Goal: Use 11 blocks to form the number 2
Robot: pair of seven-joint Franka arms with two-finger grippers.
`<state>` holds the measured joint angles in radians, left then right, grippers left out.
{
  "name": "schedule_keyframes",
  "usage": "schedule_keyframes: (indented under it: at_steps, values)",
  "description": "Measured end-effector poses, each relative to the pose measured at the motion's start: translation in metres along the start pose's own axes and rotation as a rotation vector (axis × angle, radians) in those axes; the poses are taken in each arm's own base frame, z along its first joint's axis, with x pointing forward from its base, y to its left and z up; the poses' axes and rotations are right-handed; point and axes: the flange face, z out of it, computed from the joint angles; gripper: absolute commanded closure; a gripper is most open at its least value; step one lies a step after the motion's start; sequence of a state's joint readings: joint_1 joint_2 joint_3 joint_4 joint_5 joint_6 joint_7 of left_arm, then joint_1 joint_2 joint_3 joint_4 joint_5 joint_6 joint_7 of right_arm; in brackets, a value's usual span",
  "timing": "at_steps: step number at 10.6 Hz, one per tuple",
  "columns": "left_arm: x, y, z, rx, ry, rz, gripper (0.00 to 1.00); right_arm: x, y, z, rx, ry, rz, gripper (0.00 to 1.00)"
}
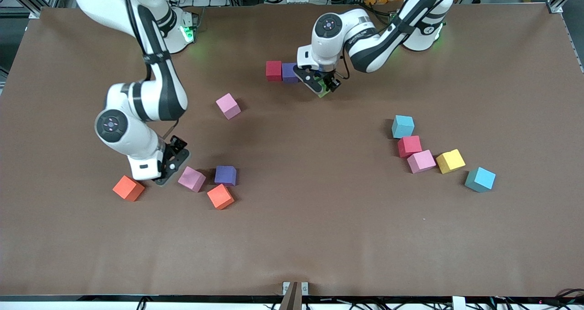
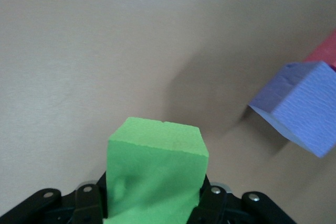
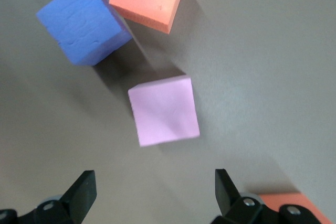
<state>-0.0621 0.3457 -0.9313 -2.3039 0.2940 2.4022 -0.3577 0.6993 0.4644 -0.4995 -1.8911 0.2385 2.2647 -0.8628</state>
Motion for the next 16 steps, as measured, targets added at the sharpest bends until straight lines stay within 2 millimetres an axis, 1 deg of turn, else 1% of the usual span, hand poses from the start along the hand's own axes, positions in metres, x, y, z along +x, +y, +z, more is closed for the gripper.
schedule_keyframes:
  at_steps: [2, 3, 5, 7, 8, 9, 11, 13, 16]
  values:
    - [-0.008, 0.032, 0.004, 0.024, -0.001, 0.089, 0.42, 0.015, -0.001, 0.013, -0.046, 0.021, -0.033, 0.0]
    - [-0.01, 0.039, 0.006, 0.053, 0.007, 0.139, 0.41, 0.018, 0.0, 0.018, -0.064, 0.026, -0.043, 0.0]
    - [-0.011, 0.04, 0.014, 0.093, 0.013, 0.211, 0.41, 0.022, 0.004, 0.025, -0.085, 0.026, -0.092, 0.0]
    - [-0.011, 0.041, 0.027, 0.106, 0.008, 0.275, 0.41, 0.029, 0.009, 0.027, -0.11, 0.041, -0.121, 0.0]
    - [-0.011, 0.044, 0.033, 0.097, 0.003, 0.289, 0.41, 0.033, 0.008, 0.033, -0.111, 0.053, -0.128, 0.0]
    - [-0.011, 0.049, 0.036, 0.087, 0.0, 0.303, 0.41, 0.035, 0.007, 0.044, -0.091, 0.07, -0.116, 0.0]
    - [-0.013, 0.065, 0.038, 0.079, 0.0, 0.332, 0.41, 0.029, 0.011, 0.066, -0.026, 0.109, -0.088, 0.0]
    - [-0.013, 0.077, 0.038, 0.075, 0.003, 0.354, 0.41, 0.025, 0.017, 0.071, -0.001, 0.133, -0.078, 0.0]
    - [-0.016, 0.091, 0.045, 0.058, -0.009, 0.376, 0.41, 0.023, 0.017, 0.075, 0.015, 0.139, -0.059, 0.0]
